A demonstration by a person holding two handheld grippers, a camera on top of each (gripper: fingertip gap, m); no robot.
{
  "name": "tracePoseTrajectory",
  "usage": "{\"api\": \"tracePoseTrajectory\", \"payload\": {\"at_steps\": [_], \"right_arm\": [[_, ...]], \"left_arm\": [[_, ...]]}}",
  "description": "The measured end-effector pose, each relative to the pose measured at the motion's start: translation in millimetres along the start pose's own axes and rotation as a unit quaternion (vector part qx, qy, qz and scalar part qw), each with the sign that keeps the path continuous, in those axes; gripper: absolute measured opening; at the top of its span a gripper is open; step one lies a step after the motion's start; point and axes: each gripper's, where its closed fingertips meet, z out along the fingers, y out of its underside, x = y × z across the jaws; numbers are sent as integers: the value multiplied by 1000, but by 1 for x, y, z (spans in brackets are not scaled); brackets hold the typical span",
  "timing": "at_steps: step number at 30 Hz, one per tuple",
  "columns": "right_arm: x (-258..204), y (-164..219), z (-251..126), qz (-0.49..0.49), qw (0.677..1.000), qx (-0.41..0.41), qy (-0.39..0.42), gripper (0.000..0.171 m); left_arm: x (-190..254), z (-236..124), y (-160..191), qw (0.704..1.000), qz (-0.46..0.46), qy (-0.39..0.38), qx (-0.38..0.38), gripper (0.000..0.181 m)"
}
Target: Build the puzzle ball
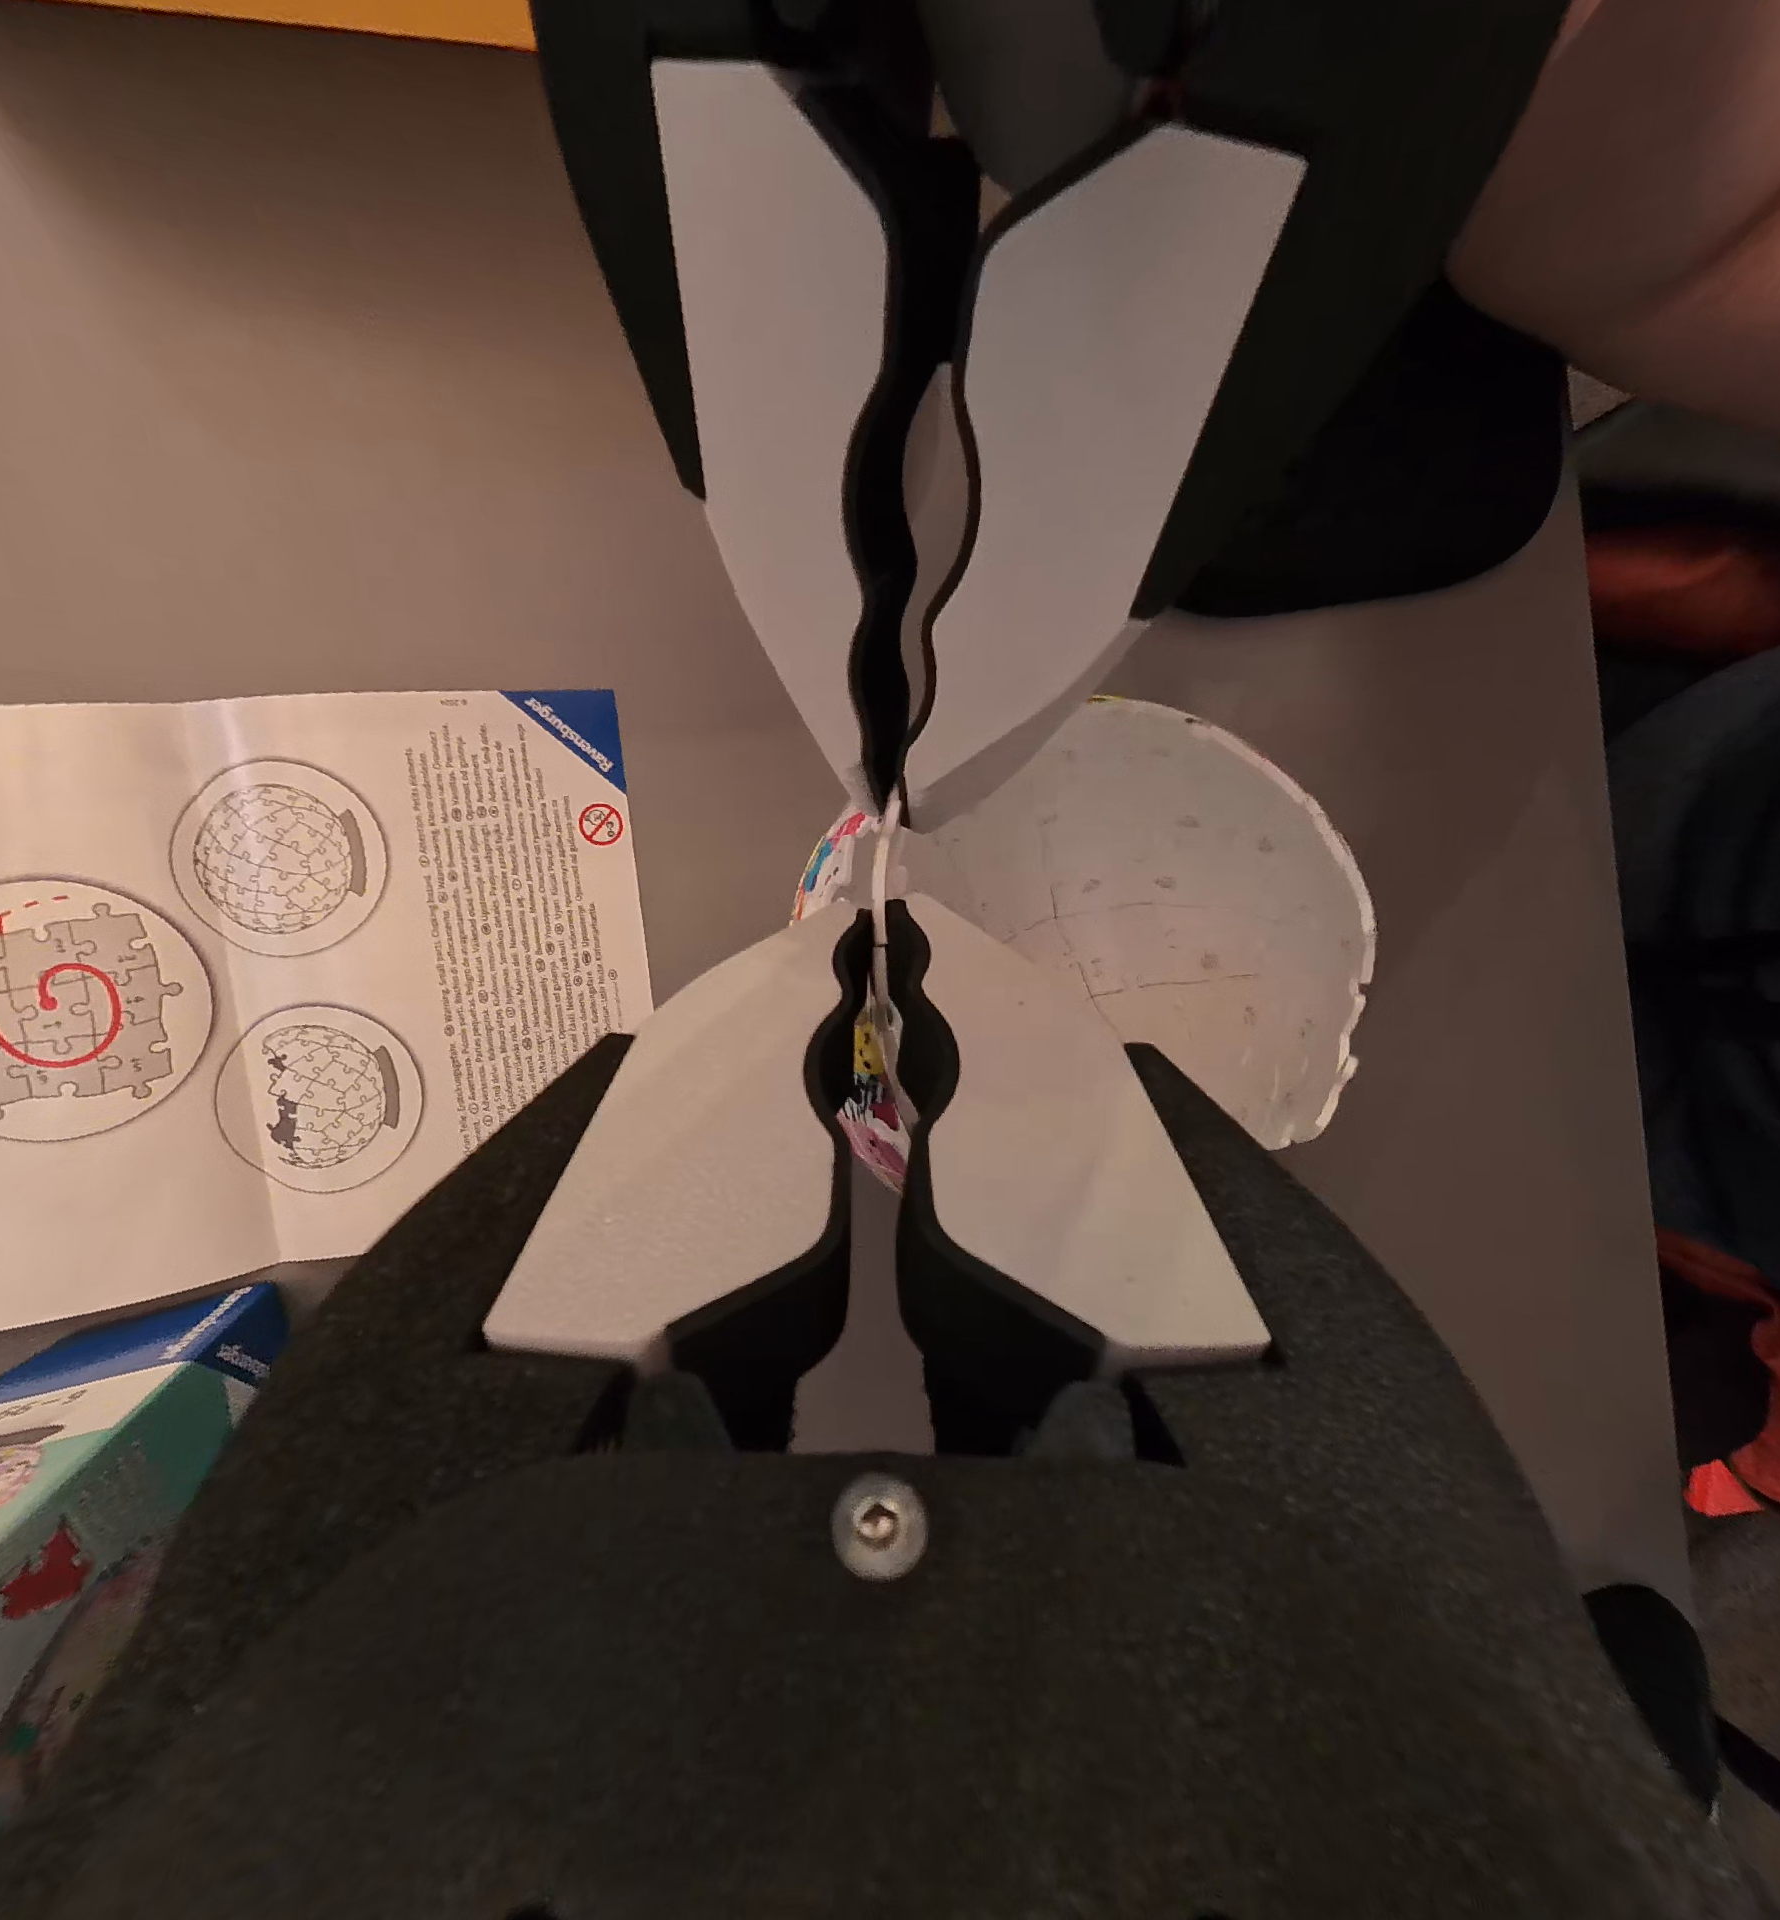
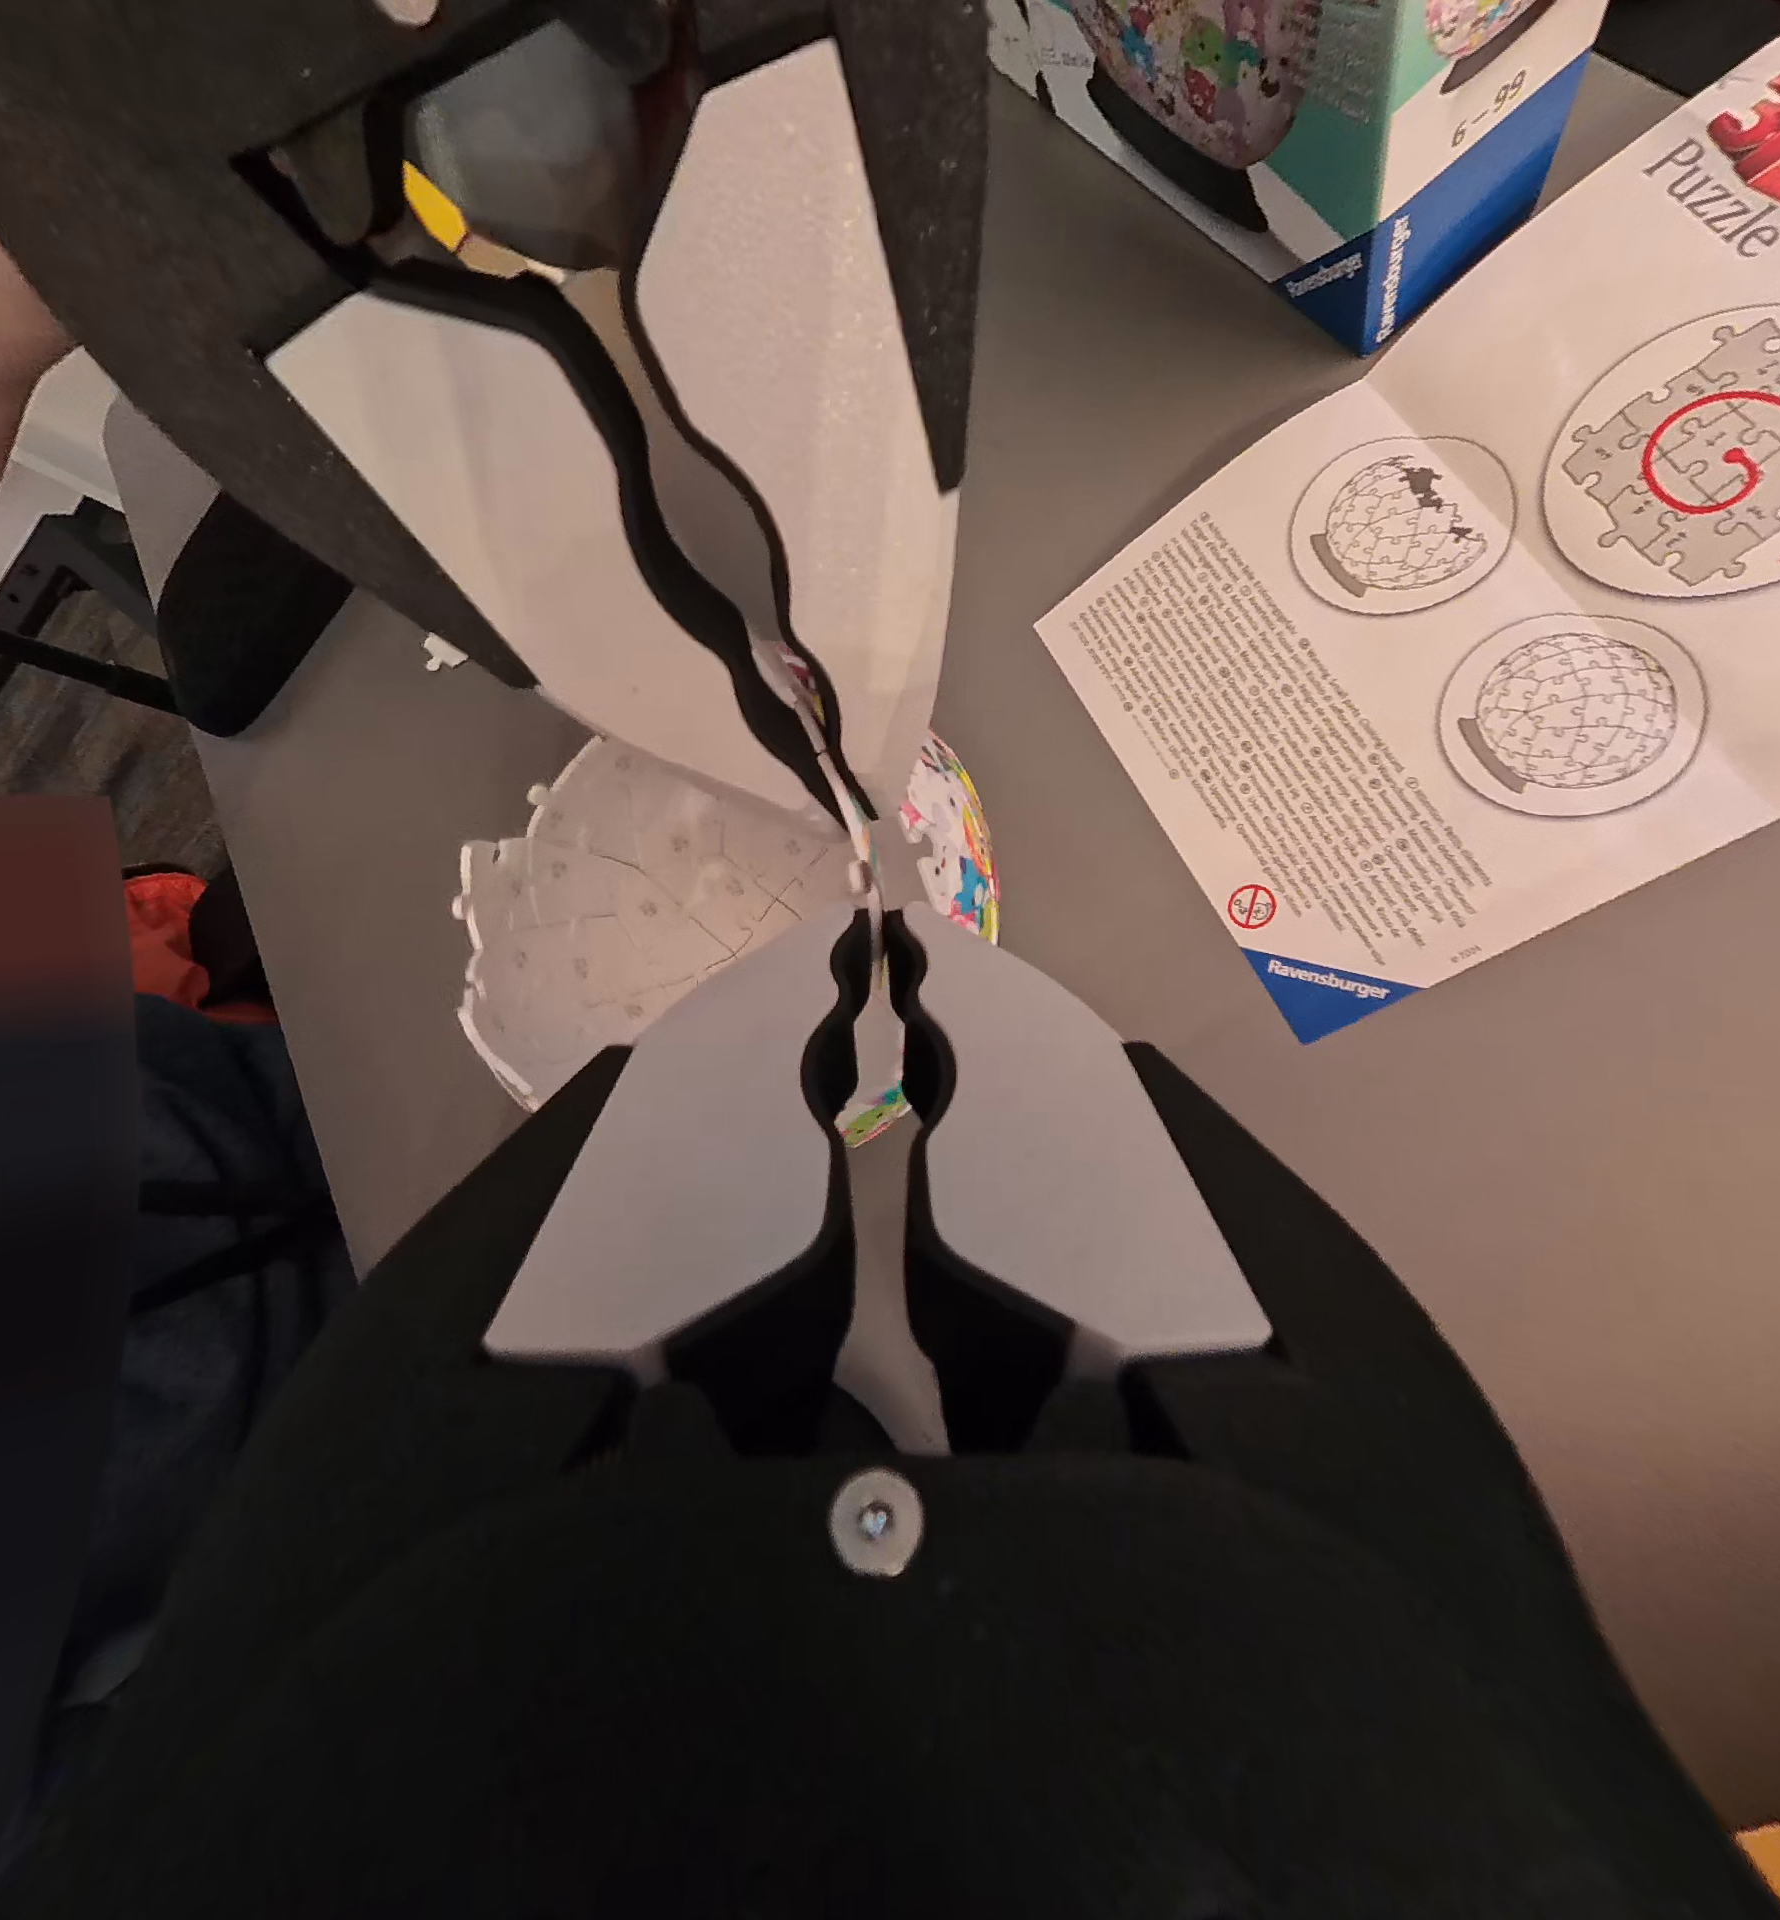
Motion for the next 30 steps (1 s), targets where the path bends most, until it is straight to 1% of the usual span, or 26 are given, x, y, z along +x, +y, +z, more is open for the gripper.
{"api": "tracePoseTrajectory", "payload": {"at_steps": [1,3,4,10,12,17,20,22,25,27,30], "right_arm": [[0,0,0,-1,1000,0,2,4],[0,0,-1,-1,1000,2,-1,4],[0,0,-1,-1,1000,3,-1,4],[0,0,-1,-8,1000,9,1,4],[0,0,-1,-11,1000,11,1,3],[0,-1,-1,-14,1000,16,2,4],[-1,-1,-1,-21,1000,21,6,4],[-1,-2,-3,-30,999,28,10,5],[0,-3,-5,-49,998,36,27,15],[1,-5,-7,-69,996,45,40,23],[-1,-9,-6,-121,989,57,58,27]], "left_arm": [[0,0,0,1000,1,-1,3,3],[-1,-1,-2,1000,6,-12,10,24],[-1,-3,-3,1000,5,-15,13,28],[-3,-25,-11,997,-8,-41,59,32],[-5,-26,-5,997,-11,-59,48,35],[-3,-13,9,996,-7,-89,26,39],[-4,-8,15,993,4,-113,14,39],[-4,-6,16,992,7,-122,14,35],[-9,-6,20,988,18,-151,13,30],[-9,-4,21,988,20,-153,16,28],[-10,-3,22,986,23,-162,17,25]]}}
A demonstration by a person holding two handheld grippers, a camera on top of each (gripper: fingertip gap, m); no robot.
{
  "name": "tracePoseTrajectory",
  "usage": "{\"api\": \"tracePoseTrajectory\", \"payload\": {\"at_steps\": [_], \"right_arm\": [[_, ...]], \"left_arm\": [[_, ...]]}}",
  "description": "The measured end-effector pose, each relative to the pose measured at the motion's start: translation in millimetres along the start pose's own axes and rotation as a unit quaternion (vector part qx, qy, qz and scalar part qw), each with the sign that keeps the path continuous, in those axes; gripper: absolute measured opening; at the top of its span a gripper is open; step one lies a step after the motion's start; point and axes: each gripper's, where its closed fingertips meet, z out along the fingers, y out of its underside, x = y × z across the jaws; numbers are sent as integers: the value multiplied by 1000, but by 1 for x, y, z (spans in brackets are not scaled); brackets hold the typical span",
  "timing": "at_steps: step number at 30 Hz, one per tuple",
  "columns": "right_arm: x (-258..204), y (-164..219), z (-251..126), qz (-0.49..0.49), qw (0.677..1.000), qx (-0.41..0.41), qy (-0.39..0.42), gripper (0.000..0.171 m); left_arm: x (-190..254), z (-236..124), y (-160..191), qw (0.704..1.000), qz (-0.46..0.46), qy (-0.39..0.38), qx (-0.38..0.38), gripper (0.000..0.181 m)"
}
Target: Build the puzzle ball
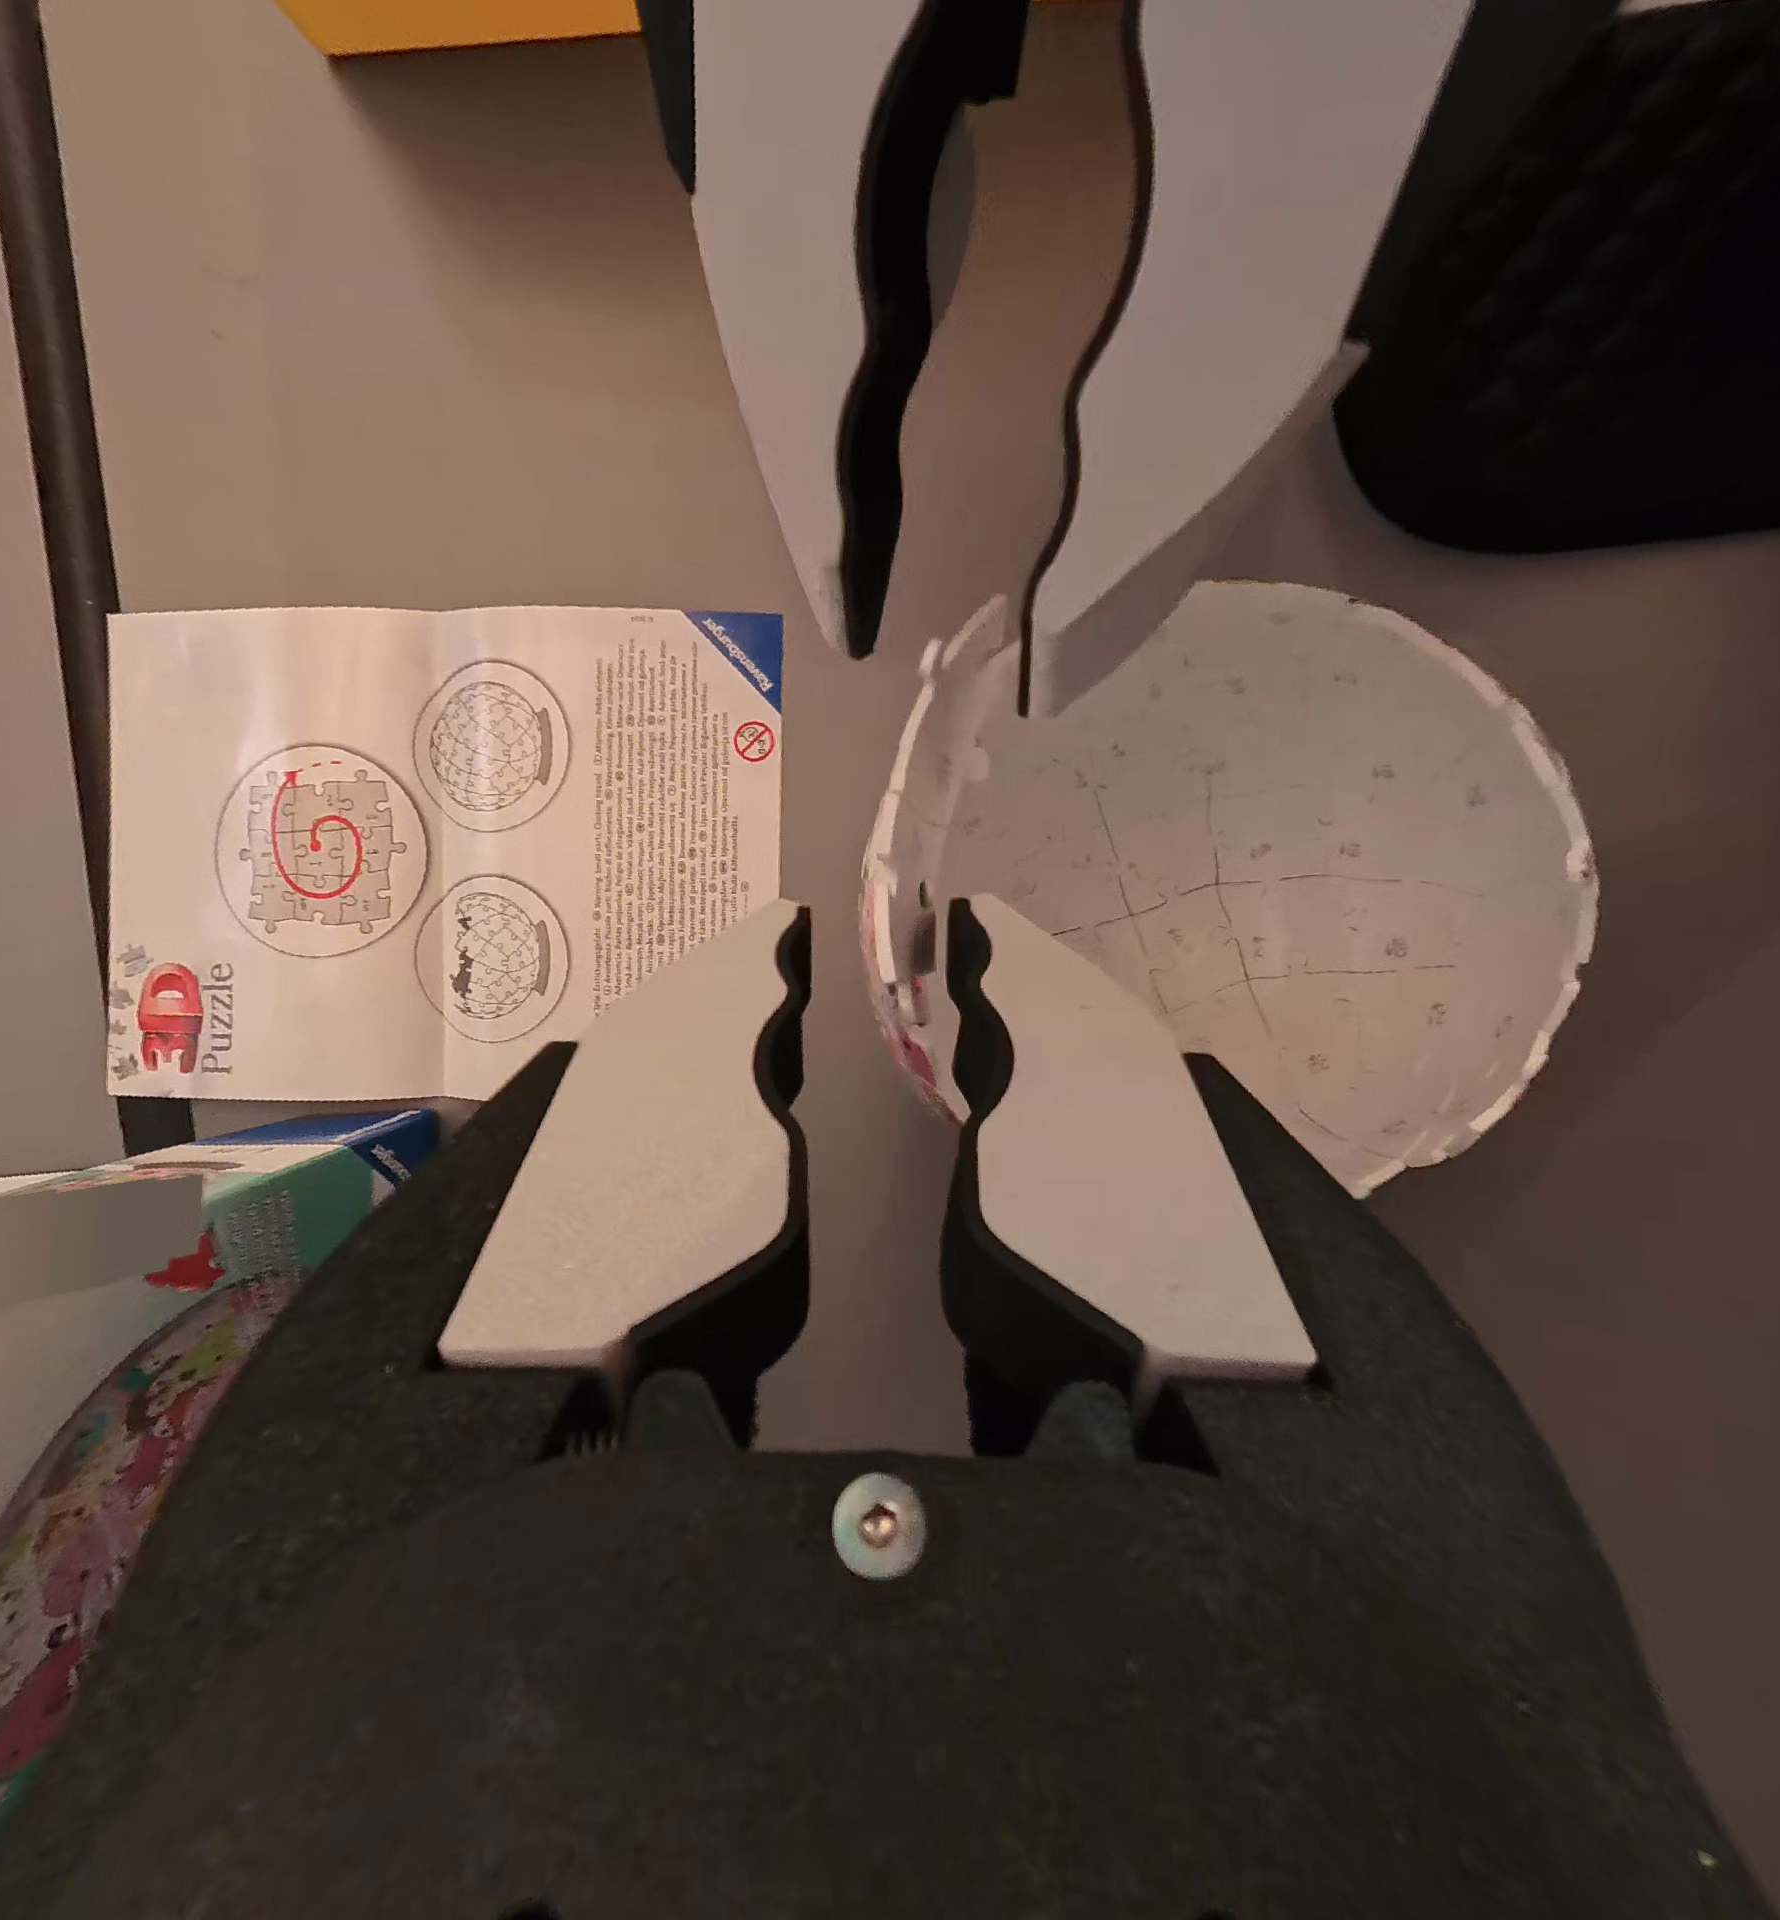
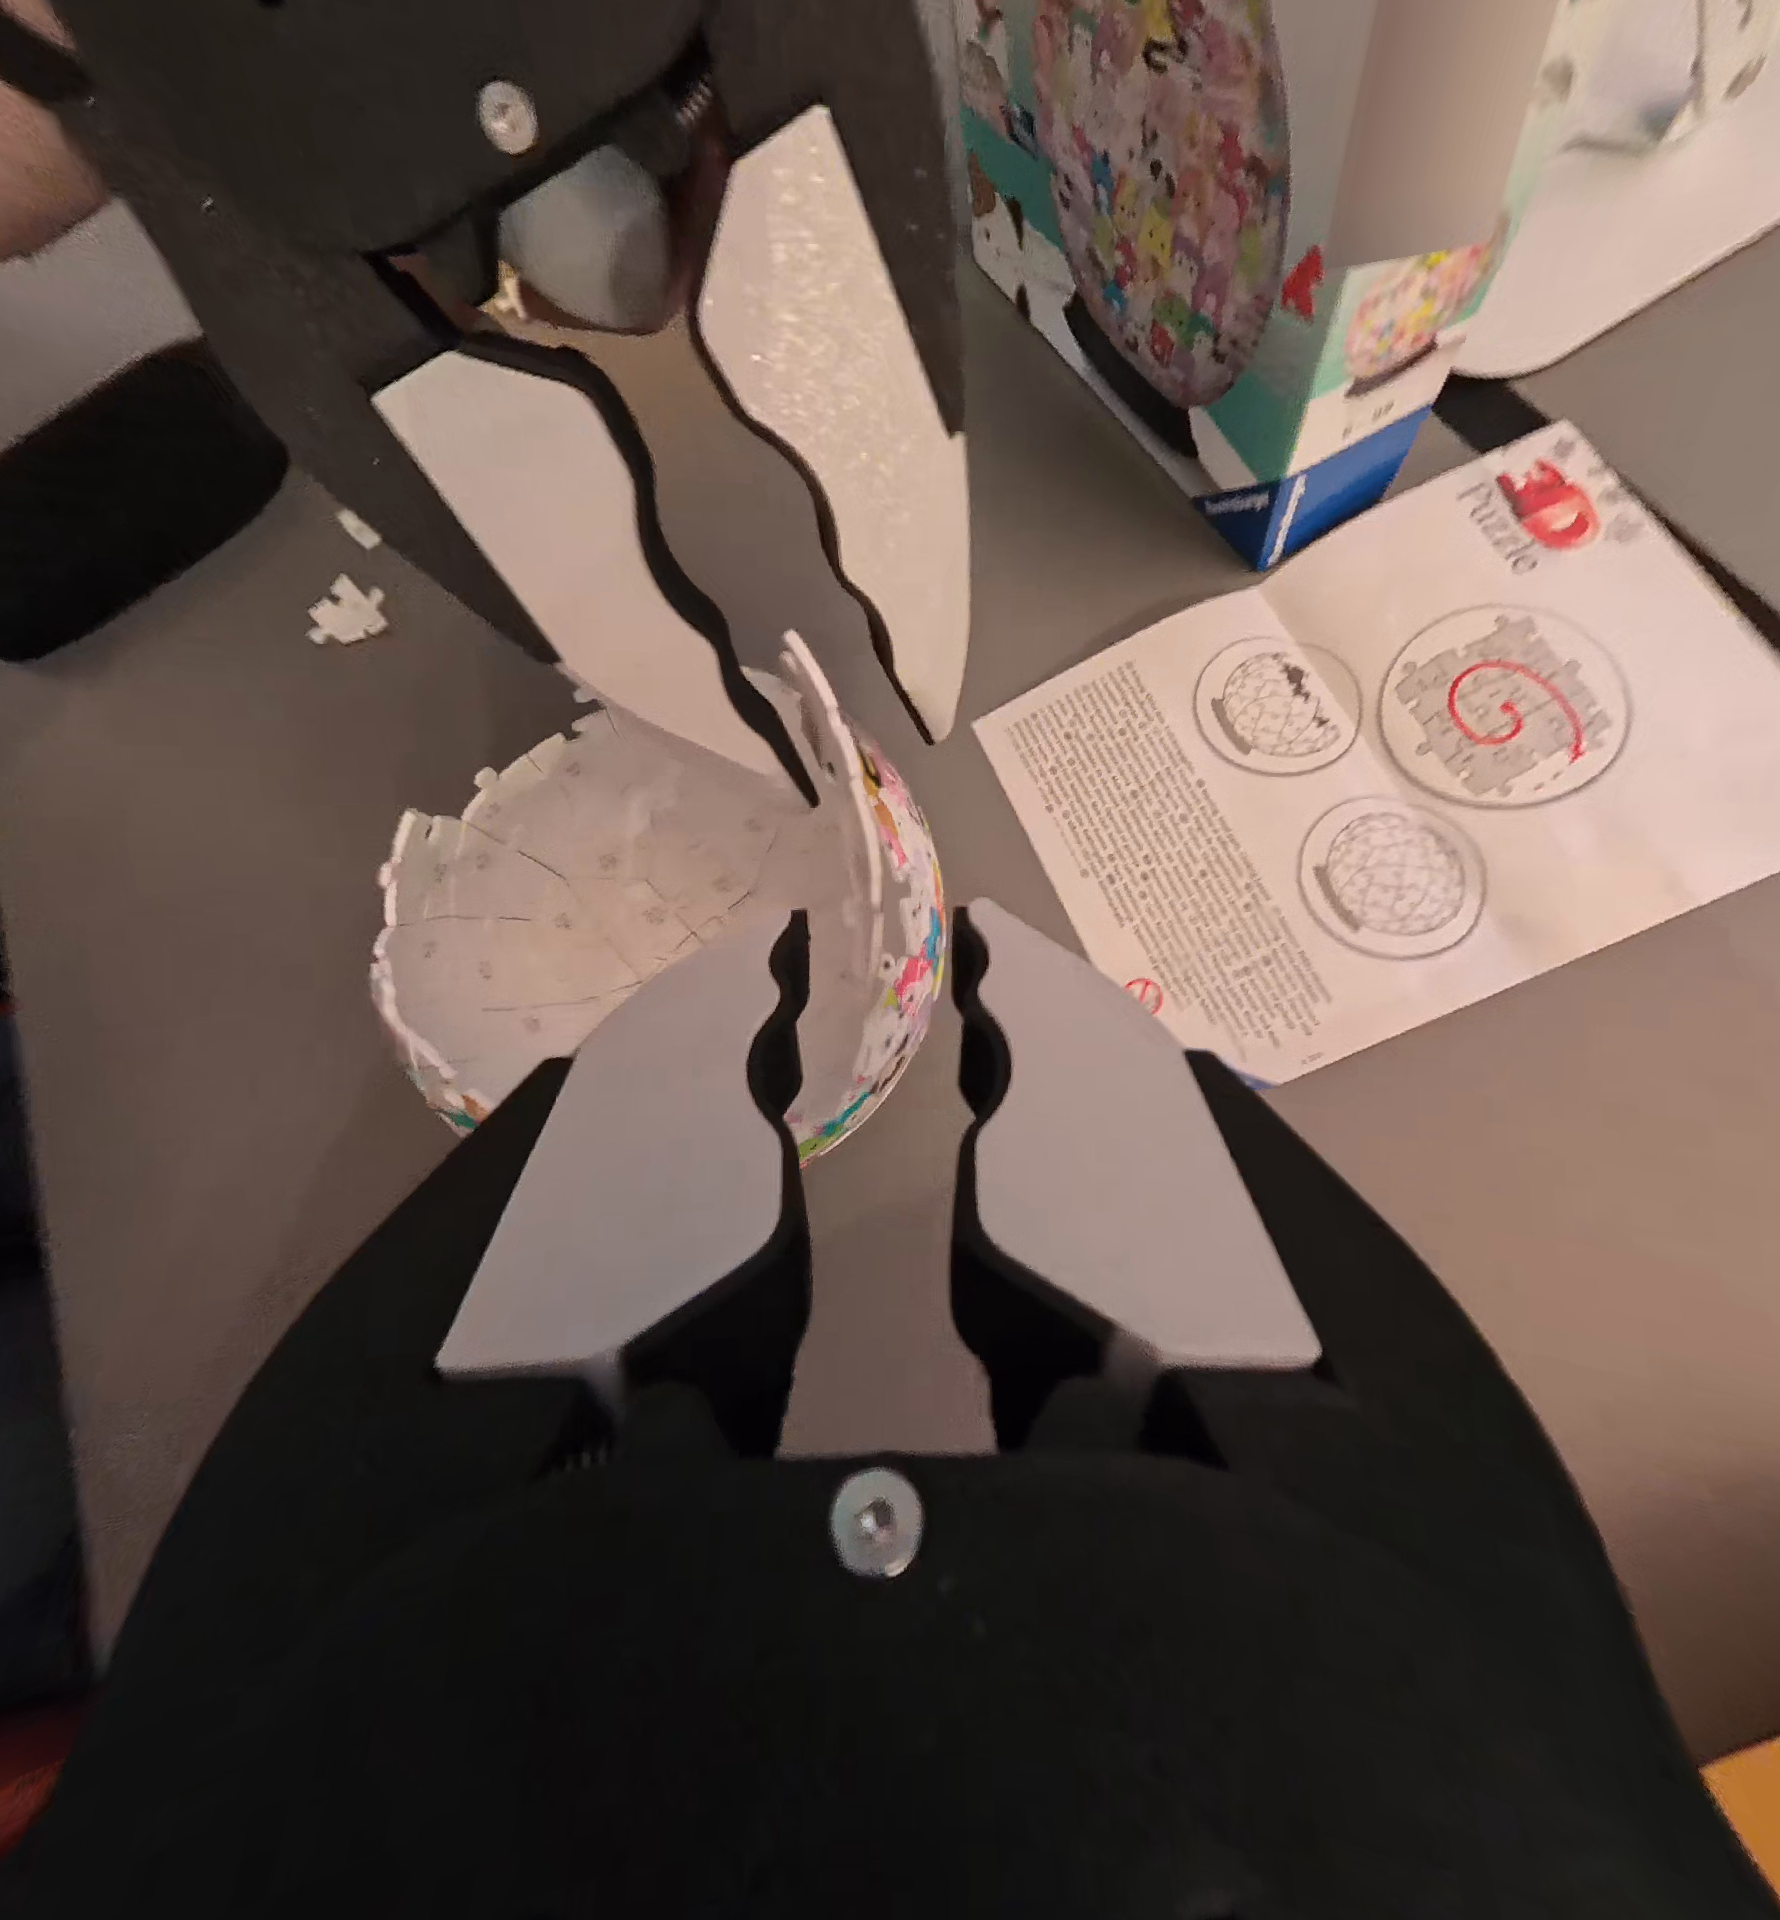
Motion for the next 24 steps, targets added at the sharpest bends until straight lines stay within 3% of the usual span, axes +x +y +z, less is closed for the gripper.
{"api": "tracePoseTrajectory", "payload": {"at_steps": [5,24], "right_arm": [[3,1,3,-94,994,-11,57,28],[4,3,12,-129,989,-11,74,30]], "left_arm": [[-1,0,-1,1000,7,-18,13,22],[-1,5,0,996,46,-66,29,12]]}}
